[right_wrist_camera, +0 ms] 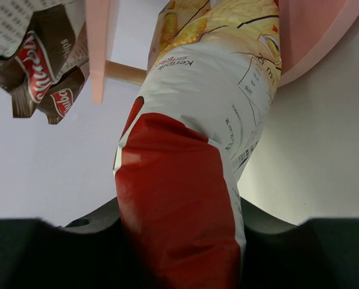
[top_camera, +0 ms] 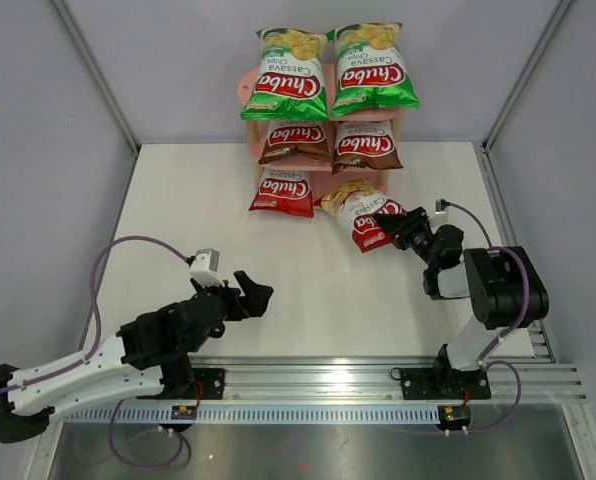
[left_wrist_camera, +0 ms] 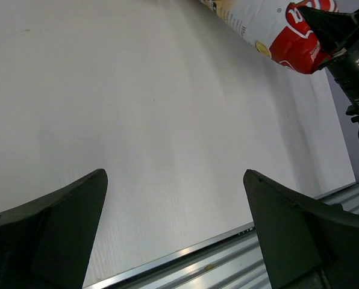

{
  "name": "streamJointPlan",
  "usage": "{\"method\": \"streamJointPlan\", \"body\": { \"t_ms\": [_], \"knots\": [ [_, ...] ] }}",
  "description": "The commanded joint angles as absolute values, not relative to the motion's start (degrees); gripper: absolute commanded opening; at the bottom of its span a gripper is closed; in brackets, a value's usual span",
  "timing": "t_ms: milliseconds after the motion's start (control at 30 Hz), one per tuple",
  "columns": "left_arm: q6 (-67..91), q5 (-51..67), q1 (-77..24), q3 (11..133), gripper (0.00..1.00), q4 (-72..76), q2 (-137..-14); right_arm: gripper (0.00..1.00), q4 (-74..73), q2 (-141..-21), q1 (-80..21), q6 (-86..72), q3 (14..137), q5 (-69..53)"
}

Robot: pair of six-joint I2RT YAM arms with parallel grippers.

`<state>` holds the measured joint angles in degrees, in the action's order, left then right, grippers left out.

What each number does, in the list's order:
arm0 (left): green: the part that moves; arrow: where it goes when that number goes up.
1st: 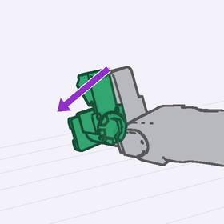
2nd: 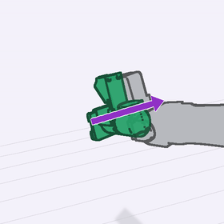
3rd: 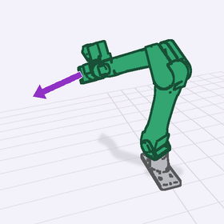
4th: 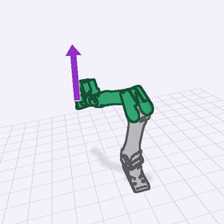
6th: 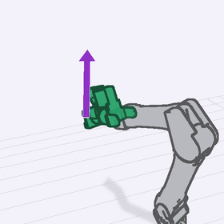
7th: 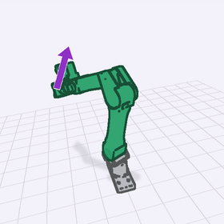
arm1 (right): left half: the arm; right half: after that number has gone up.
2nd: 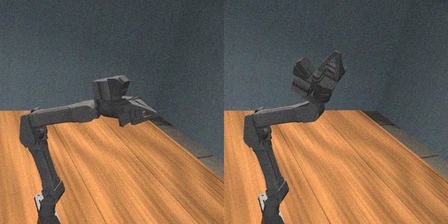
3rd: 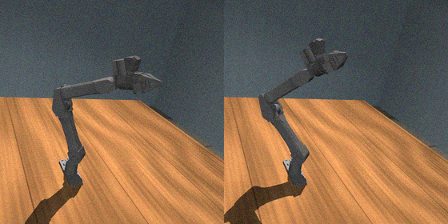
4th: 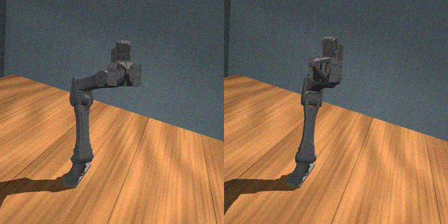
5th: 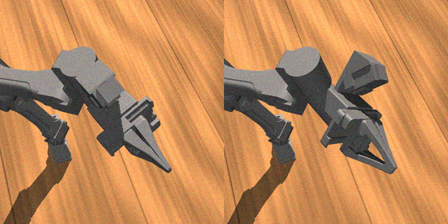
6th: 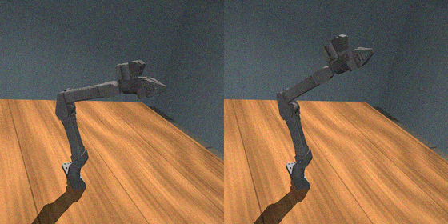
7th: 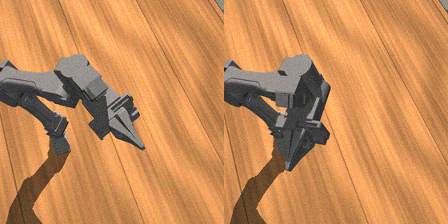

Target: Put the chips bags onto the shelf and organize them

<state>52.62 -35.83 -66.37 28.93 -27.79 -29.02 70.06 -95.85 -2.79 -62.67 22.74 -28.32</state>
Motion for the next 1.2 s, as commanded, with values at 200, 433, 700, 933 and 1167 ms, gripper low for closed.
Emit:
{"method": "streamJointPlan", "body": {
  "t_ms": [200,433,700,933,1167],
  "knots": [
    [47.29,-34.89,-66.27,36.73,0.99,-34.36,-28.92,0.23,89.3,-105.55,-1.41,-66.53,30.23,-27.34],
    [44.92,-36.99,-66.36,41.04,0.99,-40.6,-27.07,0.24,88.16,-108.1,-2.54,-67.41,31.29,-20.58],
    [42.63,-44.03,-66.27,50.62,0.99,-56.59,-26.72,0.24,88.24,-112.93,-8.26,-66.7,31.73,-7.22],
    [37.37,-44.91,-66.27,55.45,0.99,-60.29,-27.42,0.22,89.12,-115.84,-11.16,-69.08,31.64,2.0],
    [33.92,-44.56,-66.27,52.57,0.99,-56.7,-23.66,0.23,89.3,-118.3,-15.99,-71.28,31.55,17.55]
  ]
}}
